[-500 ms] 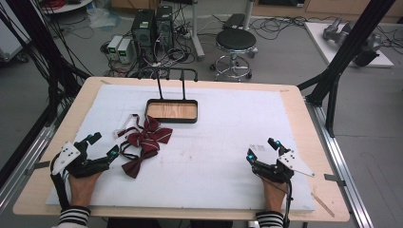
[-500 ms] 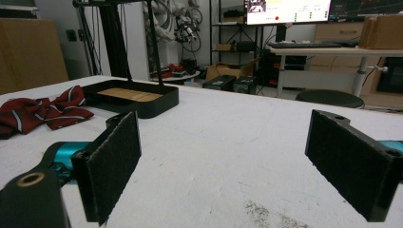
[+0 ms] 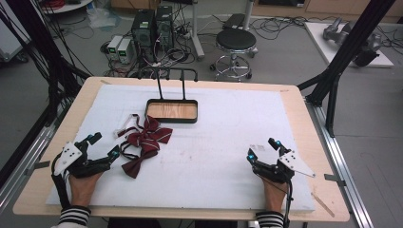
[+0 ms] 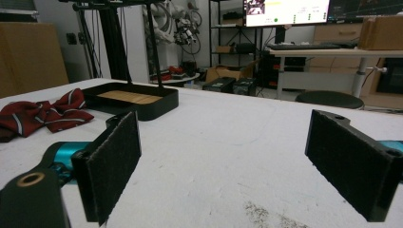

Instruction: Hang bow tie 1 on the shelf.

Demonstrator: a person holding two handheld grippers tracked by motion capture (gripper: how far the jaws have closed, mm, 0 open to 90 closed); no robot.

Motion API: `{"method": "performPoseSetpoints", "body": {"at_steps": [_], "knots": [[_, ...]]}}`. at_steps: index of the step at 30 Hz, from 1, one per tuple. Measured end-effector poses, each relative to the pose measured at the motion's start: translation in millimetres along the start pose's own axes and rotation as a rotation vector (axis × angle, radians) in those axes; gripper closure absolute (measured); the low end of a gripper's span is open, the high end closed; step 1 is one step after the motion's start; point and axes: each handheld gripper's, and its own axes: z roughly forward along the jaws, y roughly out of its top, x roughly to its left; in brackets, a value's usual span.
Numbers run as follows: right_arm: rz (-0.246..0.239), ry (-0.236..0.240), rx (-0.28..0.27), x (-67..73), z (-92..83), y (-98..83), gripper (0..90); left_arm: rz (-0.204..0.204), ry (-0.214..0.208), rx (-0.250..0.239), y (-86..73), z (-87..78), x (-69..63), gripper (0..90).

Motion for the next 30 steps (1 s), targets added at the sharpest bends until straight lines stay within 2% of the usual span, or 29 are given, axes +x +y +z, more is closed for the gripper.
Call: {"method": "performPoseSetpoints", "body": {"at_steps": [13,16,18,19,24,25,26,28,30], "knots": [[0.003,0.001,0.001,0.7,-0.5,0.0,10.9,-0.035,0.014,0.007,0.7,1.0,2.5,13.5],[0.000,0.002,0.002,0.6,-0.6,-0.1,10.9,-0.038,0.012,0.032,1.9,3.2,3.8,13.4],[0.002,0.002,0.001,0.7,-0.5,-0.1,10.9,-0.031,0.018,0.072,5.6,6.4,4.9,13.4],[0.002,0.002,0.001,0.7,-0.5,-0.1,10.9,-0.031,0.018,0.072,5.6,6.4,4.9,13.4],[0.004,0.001,0.002,0.8,-0.6,-0.1,10.9,0.008,0.026,0.127,19.9,14.7,7.6,13.4],[0.004,0.001,0.002,0.7,-0.6,-0.1,10.9,0.028,0.004,0.159,27.2,20.9,8.9,13.5],[0.004,0.001,0.002,0.7,-0.6,-0.1,10.9,0.028,0.004,0.159,27.2,20.9,8.9,13.4],[0.004,0.001,0.001,0.7,-0.6,-0.1,10.9,0.067,-0.014,0.200,35.8,28.2,8.9,13.5],[0.002,0.001,0.001,0.8,-0.7,-0.1,10.9,0.087,-0.035,0.233,44.3,35.9,8.4,13.5]]}}
